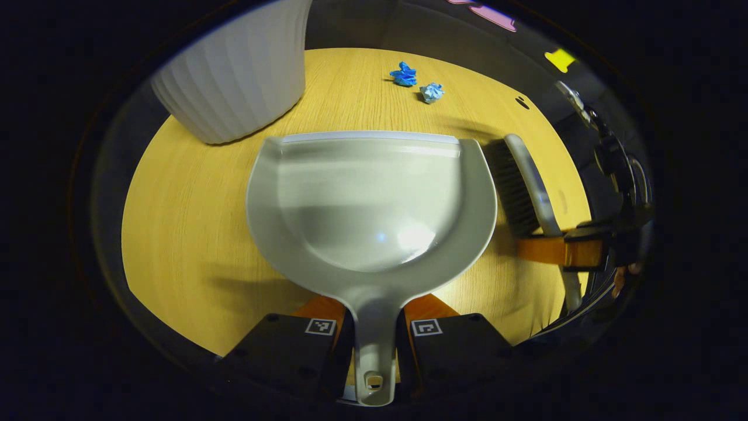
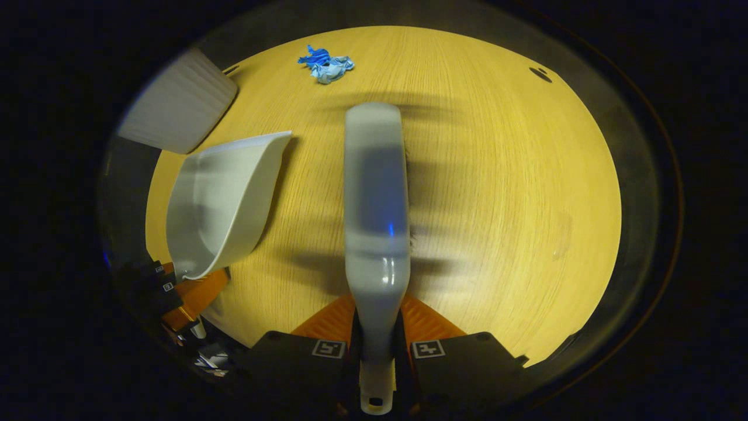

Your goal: Pick up the small broom and dustpan from the desktop, sweep the trash into the dustpan with the broom, and then empty the trash into the garbage bin.

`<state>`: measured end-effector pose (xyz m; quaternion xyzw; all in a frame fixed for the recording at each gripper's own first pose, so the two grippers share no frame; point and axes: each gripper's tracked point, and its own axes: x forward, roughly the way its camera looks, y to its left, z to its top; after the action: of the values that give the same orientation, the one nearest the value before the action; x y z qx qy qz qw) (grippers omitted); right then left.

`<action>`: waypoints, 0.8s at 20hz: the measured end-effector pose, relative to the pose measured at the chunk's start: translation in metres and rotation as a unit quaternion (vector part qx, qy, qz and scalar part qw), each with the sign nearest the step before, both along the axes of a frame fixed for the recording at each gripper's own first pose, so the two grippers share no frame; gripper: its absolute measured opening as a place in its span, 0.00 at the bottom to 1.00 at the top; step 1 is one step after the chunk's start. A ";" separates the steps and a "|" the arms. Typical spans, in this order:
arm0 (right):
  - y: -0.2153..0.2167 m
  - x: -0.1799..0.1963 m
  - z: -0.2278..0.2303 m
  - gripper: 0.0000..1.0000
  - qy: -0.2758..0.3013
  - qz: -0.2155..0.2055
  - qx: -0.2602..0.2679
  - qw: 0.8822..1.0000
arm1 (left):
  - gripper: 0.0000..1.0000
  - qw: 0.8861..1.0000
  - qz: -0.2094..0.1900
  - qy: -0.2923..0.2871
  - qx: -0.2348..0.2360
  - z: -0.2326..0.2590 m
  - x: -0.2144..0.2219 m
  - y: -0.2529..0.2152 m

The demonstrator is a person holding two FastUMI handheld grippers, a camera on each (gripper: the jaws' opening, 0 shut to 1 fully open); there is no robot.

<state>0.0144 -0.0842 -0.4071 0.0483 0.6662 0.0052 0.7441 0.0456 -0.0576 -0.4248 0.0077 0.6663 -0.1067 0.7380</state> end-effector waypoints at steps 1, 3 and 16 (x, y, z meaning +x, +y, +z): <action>-0.003 0.010 0.002 0.27 -0.009 0.006 -0.001 1.000 | 0.31 1.000 -0.001 0.000 -0.003 0.000 0.000 0.001; -0.013 0.027 0.006 0.27 -0.007 0.017 -0.001 1.000 | 0.30 1.000 -0.007 0.009 0.006 0.002 -0.004 0.006; -0.059 0.262 0.003 0.27 -0.080 0.183 -0.045 0.979 | 0.29 0.986 -0.142 0.035 0.082 0.001 0.051 0.030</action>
<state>0.2764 -0.1430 -0.4039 -0.1083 0.6020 0.1149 0.7827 0.0968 -0.0274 -0.4241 0.1591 0.6907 -0.1553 0.6881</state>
